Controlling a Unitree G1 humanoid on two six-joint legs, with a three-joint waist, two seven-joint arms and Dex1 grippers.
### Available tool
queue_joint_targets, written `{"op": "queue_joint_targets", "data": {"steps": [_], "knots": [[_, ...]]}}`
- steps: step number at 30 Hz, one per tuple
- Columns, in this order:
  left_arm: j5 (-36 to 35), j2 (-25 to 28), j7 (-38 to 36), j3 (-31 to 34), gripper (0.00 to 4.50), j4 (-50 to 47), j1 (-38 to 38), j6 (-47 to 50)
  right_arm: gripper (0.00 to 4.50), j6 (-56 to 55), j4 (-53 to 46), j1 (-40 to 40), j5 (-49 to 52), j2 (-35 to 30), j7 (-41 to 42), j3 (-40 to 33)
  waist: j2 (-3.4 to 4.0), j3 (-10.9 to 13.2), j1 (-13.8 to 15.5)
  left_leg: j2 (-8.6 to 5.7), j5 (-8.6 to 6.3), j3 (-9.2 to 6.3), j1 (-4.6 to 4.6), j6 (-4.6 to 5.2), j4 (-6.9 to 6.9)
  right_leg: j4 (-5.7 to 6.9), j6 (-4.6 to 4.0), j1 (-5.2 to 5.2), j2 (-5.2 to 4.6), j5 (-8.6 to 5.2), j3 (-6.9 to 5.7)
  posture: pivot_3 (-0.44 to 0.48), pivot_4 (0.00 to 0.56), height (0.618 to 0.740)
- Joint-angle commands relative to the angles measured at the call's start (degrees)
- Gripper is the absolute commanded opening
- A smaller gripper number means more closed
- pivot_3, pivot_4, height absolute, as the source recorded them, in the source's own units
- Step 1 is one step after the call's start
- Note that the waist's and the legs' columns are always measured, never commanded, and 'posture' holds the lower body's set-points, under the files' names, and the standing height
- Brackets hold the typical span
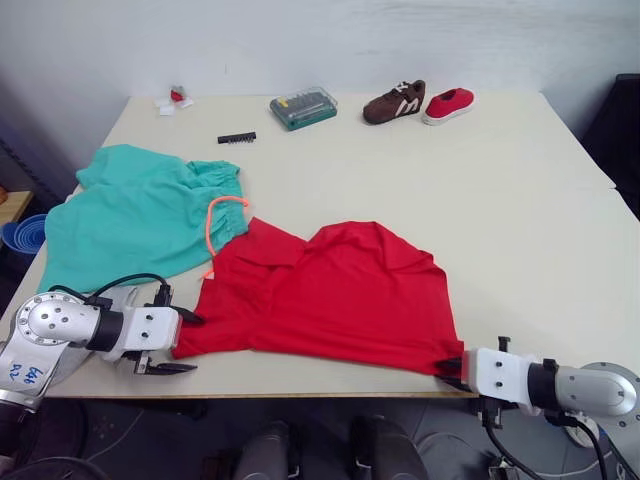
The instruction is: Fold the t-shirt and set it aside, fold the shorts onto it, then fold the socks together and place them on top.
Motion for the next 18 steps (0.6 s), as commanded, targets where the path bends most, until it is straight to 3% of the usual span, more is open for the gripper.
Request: {"op": "queue_joint_targets", "data": {"steps": [1, 10, 15, 18], "knots": [[5.0, -0.2, 2.4, -1.9, 2.81, 5.1, -0.5, -0.9, 0.0, -0.3, 2.2, -0.4, -1.3, -0.3, -0.5, -0.2, 0.15, -0.1, 0.0, 0.02, 0.03, 0.01, 0.0, -0.05, -0.01, 0.0, -0.03, 0.0, 0.0, -0.03, -0.01, 0.0, 0.15, 0.74], [1.5, 0.3, -2.8, -3.5, 0.12, 7.4, -1.7, -5.4, 0.0, -6.8, 4.9, 0.6, 1.3, -4.1, 4.8, -4.5, 0.31, -0.2, 0.4, 0.14, 0.12, 0.05, 0.03, -0.15, -0.01, 0.03, 0.17, 0.06, 0.01, 0.03, -0.18, 0.0, 0.15, 0.74], [2.1, 1.4, -2.6, -1.9, 0.05, 8.1, 0.4, -11.8, 0.0, -11.4, 8.7, 3.5, 2.9, -6.7, 9.2, -9.1, 0.29, -0.2, 0.3, 0.16, 0.07, 0.05, -0.1, -0.14, -0.04, 0.06, 0.29, -0.07, 0.01, 0.05, -0.26, 0.0, 0.15, 0.74], [-1.1, 1.8, -3.9, -0.8, 0.05, 5.9, 3.1, -9.8, 0.0, -12.8, 9.6, 5.0, 4.1, -7.1, 10.8, -10.4, 0.23, -0.1, 0.1, 0.17, -0.02, 0.05, -0.15, -0.13, -0.03, 0.06, 0.35, -0.09, 0.01, 0.01, -0.32, 0.0, 0.15, 0.74]]}}
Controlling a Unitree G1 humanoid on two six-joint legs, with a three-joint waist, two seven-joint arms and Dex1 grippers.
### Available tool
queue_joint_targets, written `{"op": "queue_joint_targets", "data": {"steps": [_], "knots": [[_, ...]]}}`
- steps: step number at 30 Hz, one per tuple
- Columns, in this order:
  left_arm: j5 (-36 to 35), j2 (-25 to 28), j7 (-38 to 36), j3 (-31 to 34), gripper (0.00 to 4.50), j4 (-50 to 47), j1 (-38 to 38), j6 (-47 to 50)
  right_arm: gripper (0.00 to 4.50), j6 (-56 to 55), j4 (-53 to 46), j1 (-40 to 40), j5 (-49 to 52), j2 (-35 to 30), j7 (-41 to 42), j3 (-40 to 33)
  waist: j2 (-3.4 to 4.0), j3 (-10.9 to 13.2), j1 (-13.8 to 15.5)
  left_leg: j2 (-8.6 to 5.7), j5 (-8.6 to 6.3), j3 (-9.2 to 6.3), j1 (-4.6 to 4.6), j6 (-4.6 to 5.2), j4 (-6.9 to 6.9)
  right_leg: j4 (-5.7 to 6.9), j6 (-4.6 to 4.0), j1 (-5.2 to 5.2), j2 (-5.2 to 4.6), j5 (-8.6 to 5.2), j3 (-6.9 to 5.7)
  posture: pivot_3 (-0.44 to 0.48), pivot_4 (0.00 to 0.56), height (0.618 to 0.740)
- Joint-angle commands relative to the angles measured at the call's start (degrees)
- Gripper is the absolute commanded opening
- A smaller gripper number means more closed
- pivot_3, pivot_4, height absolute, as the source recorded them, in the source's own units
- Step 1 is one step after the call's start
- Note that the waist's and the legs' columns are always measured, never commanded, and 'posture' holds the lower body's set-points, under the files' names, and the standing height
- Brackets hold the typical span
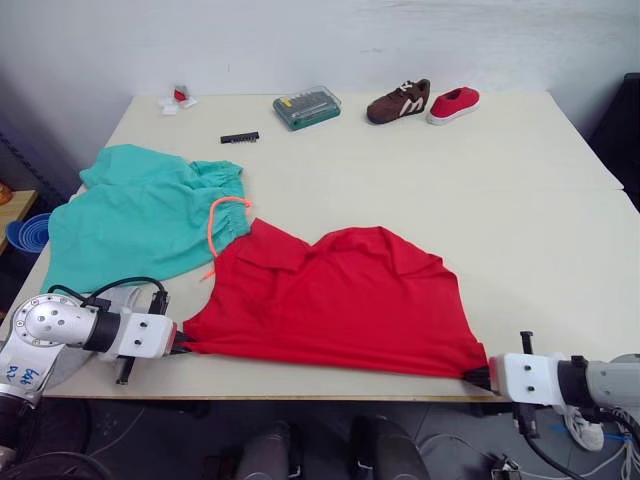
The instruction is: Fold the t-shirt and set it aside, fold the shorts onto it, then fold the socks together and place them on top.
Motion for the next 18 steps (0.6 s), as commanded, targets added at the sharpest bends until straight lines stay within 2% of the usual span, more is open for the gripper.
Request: {"op": "queue_joint_targets", "data": {"steps": [1, 5, 10, 16, 18], "knots": [[-1.9, 1.4, -2.2, 0.4, 0.05, -1.0, 4.0, 2.8, 0.0, -1.5, 1.3, 1.4, 1.1, -0.8, 1.8, -3.1, -0.01, 0.0, -0.3, 0.0, -0.02, 0.0, -0.01, 0.02, 0.0, 0.0, 0.01, 0.0, 0.0, -0.01, 0.0, 0.0, 0.15, 0.74], [-7.3, 3.7, -4.6, 1.6, 0.05, -12.8, 12.2, 11.4, 0.0, -1.9, 1.3, 2.0, 1.1, -0.6, 2.1, -2.8, -0.17, 0.1, -0.7, 0.01, -0.14, 0.03, -0.02, 0.02, 0.02, -0.02, 0.07, 0.0, 0.0, -0.05, 0.01, 0.0, 0.15, 0.74], [-8.2, 5.9, -4.0, 4.4, 0.05, -19.9, 18.9, 14.8, 0.0, -3.3, 2.0, 2.8, 0.6, -0.3, 2.2, -3.1, -0.29, 0.2, -0.4, 0.01, -0.21, 0.03, -0.01, 0.01, 0.05, -0.05, 0.09, 0.01, 0.0, -0.09, 0.01, 0.0, 0.15, 0.74], [-1.6, 4.1, 0.5, 3.6, 0.05, -15.9, 16.0, 10.0, 0.0, -2.8, 1.7, 2.4, 1.2, 0.6, 1.4, -2.6, -0.39, 0.2, -0.1, 0.03, -0.2, 0.01, -0.03, 0.0, 0.06, -0.05, -0.05, 0.01, 0.0, -0.17, -0.01, 0.0, 0.15, 0.74], [-1.8, 3.8, 0.6, 3.6, 0.05, -14.5, 14.2, 10.4, 0.0, -1.2, 0.9, 1.8, 2.5, 0.9, 1.2, -2.7, -0.3, 0.3, 0.3, 0.04, -0.2, 0.0, -0.02, 0.0, 0.05, -0.08, -0.12, 0.03, 0.0, -0.2, 0.0, 0.0, 0.15, 0.74]]}}
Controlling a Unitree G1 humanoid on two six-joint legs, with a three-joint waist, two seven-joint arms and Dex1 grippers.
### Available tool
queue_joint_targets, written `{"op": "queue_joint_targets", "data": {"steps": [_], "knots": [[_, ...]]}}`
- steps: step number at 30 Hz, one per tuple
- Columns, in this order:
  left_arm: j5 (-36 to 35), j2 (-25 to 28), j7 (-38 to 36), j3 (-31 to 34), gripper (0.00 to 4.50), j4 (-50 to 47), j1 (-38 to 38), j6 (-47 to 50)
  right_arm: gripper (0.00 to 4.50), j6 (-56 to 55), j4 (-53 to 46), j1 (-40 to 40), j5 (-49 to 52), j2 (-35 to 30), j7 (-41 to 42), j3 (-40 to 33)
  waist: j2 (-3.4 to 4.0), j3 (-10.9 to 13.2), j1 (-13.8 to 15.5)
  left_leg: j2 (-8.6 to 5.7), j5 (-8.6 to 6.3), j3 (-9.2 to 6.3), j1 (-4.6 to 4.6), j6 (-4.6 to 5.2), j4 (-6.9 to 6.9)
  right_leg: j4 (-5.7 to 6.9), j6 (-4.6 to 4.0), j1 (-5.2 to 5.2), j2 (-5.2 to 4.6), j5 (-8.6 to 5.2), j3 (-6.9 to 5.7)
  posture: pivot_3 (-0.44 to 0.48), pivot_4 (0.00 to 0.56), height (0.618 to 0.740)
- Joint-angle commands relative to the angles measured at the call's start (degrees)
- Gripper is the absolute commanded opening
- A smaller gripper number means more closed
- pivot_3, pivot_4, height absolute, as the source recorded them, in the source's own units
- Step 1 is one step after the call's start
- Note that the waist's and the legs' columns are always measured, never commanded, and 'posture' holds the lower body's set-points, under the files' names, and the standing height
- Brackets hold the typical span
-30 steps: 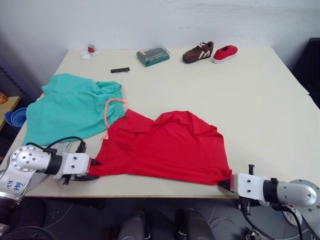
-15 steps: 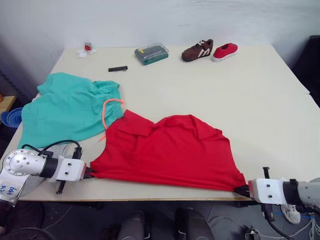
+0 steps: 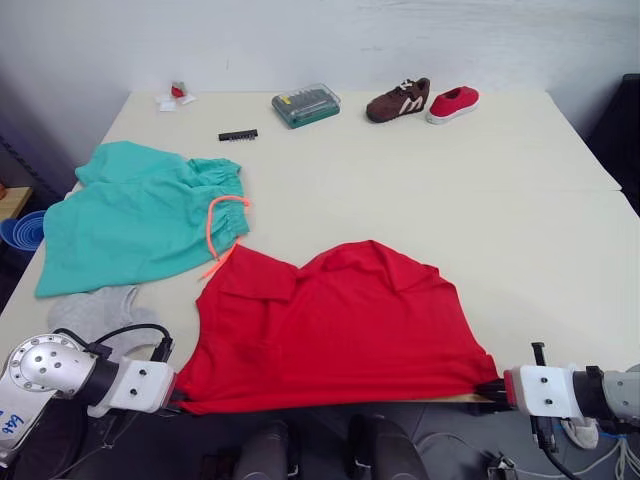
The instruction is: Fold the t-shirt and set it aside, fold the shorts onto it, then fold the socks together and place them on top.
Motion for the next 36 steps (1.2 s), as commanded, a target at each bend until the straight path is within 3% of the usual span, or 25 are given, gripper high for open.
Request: {"op": "queue_joint_targets", "data": {"steps": [1, 4, 5, 9, 11, 12, 13, 20, 29, 30, 36], "knots": [[0.9, -0.5, 2.1, 1.5, 0.05, 3.5, -3.1, 1.3, 0.0, 2.7, -1.7, -0.7, 2.3, 0.6, -0.4, -1.3, 0.12, 0.1, 0.4, 0.0, 0.01, 0.0, 0.0, 0.0, 0.0, -0.01, -0.02, 0.0, 0.0, -0.01, 0.0, 0.0, 0.15, 0.74], [-2.3, 0.2, 0.1, 2.2, 0.05, 3.0, -5.0, 4.4, 0.0, 3.9, -1.5, -1.1, 3.5, 0.2, 0.2, -2.2, 0.15, 0.1, 1.1, 0.08, 0.13, 0.0, -0.02, -0.14, 0.0, -0.01, -0.29, -0.03, 0.0, -0.11, -0.05, 0.0, 0.15, 0.74], [-3.2, 0.3, -0.2, 2.3, 0.05, 2.8, -6.0, 5.6, 0.0, 3.9, -1.2, -1.3, 3.5, 0.1, 0.2, -2.4, 0.16, 0.2, 1.2, 0.14, 0.19, 0.0, -0.04, -0.22, -0.01, -0.01, -0.89, -0.03, 0.0, -0.42, -0.11, 0.0, 0.15, 0.74], [-8.7, 0.7, -1.8, 3.3, 0.05, -0.4, -9.3, 14.8, 0.0, 3.2, 0.2, -1.3, 3.0, 0.0, 0.5, -2.4, 0.12, 0.2, 1.2, 0.19, 0.32, 0.0, -0.09, -0.24, -0.01, 0.02, -0.94, 0.02, 0.0, -0.45, -0.22, 0.0, 0.15, 0.74], [-9.7, 1.0, -2.3, 3.6, 0.05, -1.9, -10.3, 17.3, 0.0, 3.1, 0.5, -1.1, 2.8, 0.2, 0.4, -2.2, 0.08, 0.2, 1.0, 0.19, 0.38, 0.03, -0.13, -0.15, -0.01, 0.04, -0.72, 0.02, 0.0, -0.38, -0.24, 0.0, 0.15, 0.74], [-9.3, 1.0, -2.3, 3.7, 0.05, -2.4, -10.6, 17.4, 0.0, 3.0, 0.5, -0.9, 2.7, 0.3, 0.3, -2.1, 0.08, 0.2, 0.9, 0.18, 0.37, 0.04, -0.15, -0.14, -0.01, 0.04, 0.01, 0.0, 0.0, 0.03, -0.25, 0.0, 0.15, 0.74], [-8.5, 1.0, -2.2, 3.6, 0.05, -2.6, -11.0, 17.0, 0.0, 3.0, 0.5, -0.8, 2.6, 0.4, 0.2, -2.0, 0.08, 0.2, 0.7, 0.17, 0.29, 0.05, -0.16, -0.14, -0.01, 0.05, 0.19, -0.01, 0.0, 0.13, -0.25, 0.0, 0.15, 0.74], [1.5, -0.4, -0.1, -0.2, 0.05, 1.6, -11.8, 5.6, 0.0, 4.3, -0.5, -1.2, 2.5, 1.2, -1.3, -1.1, 0.04, 0.2, 0.3, 0.17, 0.22, 0.15, -0.18, -0.23, 0.0, 0.07, 0.37, -0.04, 0.05, -0.19, -0.29, 0.0, 0.15, 0.74], [-5.2, -0.8, -0.4, 1.6, 0.05, -7.1, -8.7, 17.0, 0.0, 5.2, -1.2, -0.2, 3.4, 1.1, -1.3, -1.6, -0.02, 0.3, 0.4, 0.18, -0.12, 0.14, -0.15, -0.05, 0.1, 0.11, 0.36, 0.01, 0.02, -0.2, -0.24, 0.0, 0.15, 0.74], [-6.3, -0.6, -0.6, 1.9, 0.54, -7.4, -9.1, 18.9, 0.0, 5.9, -1.6, -0.2, 4.2, 1.2, -1.1, -1.8, -0.02, 0.3, 0.4, 0.18, -0.11, 0.14, -0.14, -0.06, 0.11, 0.14, 0.36, 0.01, 0.02, -0.2, -0.24, 0.0, 0.15, 0.74], [-11.7, 1.9, -3.3, 4.3, 2.31, -7.7, -11.3, 29.0, 1.93, 13.0, -4.3, -1.3, 11.3, 1.1, -0.3, -4.6, -0.06, 0.3, 0.4, 0.18, -0.06, 0.13, -0.13, -0.08, 0.16, 0.24, 0.36, 0.01, 0.02, -0.2, -0.24, 0.0, 0.15, 0.74]]}}
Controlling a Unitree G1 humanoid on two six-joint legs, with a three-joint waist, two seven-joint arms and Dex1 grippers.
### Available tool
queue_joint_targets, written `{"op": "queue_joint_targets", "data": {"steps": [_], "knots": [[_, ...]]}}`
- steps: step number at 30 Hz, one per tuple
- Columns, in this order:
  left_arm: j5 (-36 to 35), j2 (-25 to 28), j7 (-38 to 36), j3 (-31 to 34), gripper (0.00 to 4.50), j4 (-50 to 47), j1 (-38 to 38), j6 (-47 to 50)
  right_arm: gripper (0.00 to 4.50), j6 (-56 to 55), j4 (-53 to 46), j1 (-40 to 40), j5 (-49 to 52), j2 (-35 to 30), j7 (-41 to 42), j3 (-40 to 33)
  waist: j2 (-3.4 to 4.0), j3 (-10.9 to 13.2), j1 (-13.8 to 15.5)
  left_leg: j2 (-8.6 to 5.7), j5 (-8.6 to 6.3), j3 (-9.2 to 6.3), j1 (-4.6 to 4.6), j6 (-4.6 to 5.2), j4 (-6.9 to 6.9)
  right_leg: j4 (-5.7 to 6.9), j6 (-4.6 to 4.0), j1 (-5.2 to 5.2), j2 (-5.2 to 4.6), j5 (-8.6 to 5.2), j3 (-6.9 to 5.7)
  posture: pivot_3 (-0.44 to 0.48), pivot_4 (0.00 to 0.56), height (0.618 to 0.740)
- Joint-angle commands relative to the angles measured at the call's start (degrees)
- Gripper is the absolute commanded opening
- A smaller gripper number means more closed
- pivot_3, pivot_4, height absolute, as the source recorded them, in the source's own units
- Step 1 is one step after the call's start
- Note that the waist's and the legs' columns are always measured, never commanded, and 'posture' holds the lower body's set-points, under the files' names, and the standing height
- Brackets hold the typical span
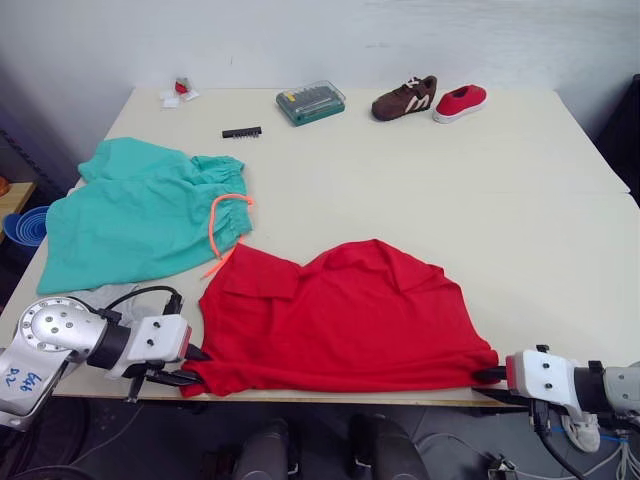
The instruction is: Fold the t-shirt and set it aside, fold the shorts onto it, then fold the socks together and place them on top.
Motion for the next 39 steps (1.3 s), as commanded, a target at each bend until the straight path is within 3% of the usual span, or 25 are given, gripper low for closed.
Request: {"op": "queue_joint_targets", "data": {"steps": [1, 2, 7, 13, 18, 25, 31, 39], "knots": [[-6.1, 3.5, -3.2, 3.8, 2.35, -1.8, -1.6, 8.4, 2.35, 6.1, -3.7, -0.4, 7.4, 0.1, 1.6, -5.2, -0.03, 0.0, 0.0, 0.0, 0.01, -0.01, 0.0, -0.01, 0.01, 0.01, 0.0, -0.01, 0.0, 0.0, 0.0, 0.0, 0.15, 0.74], [-8.0, 4.2, -4.2, 4.4, 2.35, -1.8, -2.2, 10.9, 2.63, 8.4, -4.5, -0.4, 9.8, 0.0, 2.3, -6.2, -0.04, 0.0, -0.1, 0.0, 0.01, 0.0, -0.01, -0.01, 0.01, 0.01, 0.0, -0.01, 0.0, 0.0, 0.0, 0.0, 0.15, 0.74], [-12.8, 5.8, -6.4, 5.1, 2.35, 0.5, -6.9, 19.1, 2.63, 19.5, -7.4, -3.6, 19.8, -0.1, 2.0, -10.2, -0.06, 0.0, -0.3, 0.0, 0.07, -0.04, 0.0, 0.09, 0.02, 0.02, 0.0, 0.02, 0.0, 0.0, 0.0, 0.0, 0.15, 0.74], [-9.4, 3.4, -4.2, 1.5, 2.35, 5.1, -14.8, 20.1, 2.63, 27.6, -7.9, -11.1, 22.8, 0.8, -3.7, -8.7, -0.08, 0.1, -0.3, -0.01, 0.05, -0.05, -0.01, -0.07, 0.02, 0.03, -0.01, -0.01, 0.0, 0.0, 0.0, 0.0, 0.15, 0.74], [2.2, -7.6, 6.1, -6.1, 2.35, 16.0, -26.6, 11.3, 2.63, 31.0, -4.9, -24.6, 15.2, 3.9, -14.8, 1.5, -0.09, 0.1, -0.3, -0.04, 0.25, -0.03, -0.05, -0.23, 0.06, 0.05, -0.01, -0.04, 0.0, 0.0, 0.0, 0.0, 0.15, 0.74], [12.8, -17.9, 10.5, -13.1, 2.35, 28.1, -35.1, -2.3, 2.63, 29.8, 1.0, -35.8, 1.9, 8.0, -22.3, 14.6, -0.19, 0.1, -0.7, -0.05, 0.38, 0.05, -0.41, -0.01, 0.43, 0.3, 0.02, -0.28, 0.0, 0.11, -0.03, 0.0, 0.15, 0.74], [18.0, -20.1, 9.2, -16.5, 2.35, 36.3, -38.1, -12.2, 2.63, 27.2, 4.9, -40.0, -3.5, 10.5, -22.7, 19.5, -0.2, 0.1, -0.9, -0.03, 0.46, 0.15, -0.95, 0.11, 0.92, 0.5, 0.11, -0.68, 0.06, 0.15, -0.07, 0.0, 0.15, 0.74], [16.3, -21.8, 5.4, -15.8, 2.35, 36.6, -38.4, -12.2, 2.63, 21.0, 2.2, -42.0, -7.2, 10.4, -18.0, 23.6, -0.2, 0.1, -1.0, -0.04, 0.56, 0.15, -0.9, 0.2, 0.99, 0.76, 0.09, -0.7, -0.01, 0.34, 0.01, 0.0, 0.15, 0.74]]}}
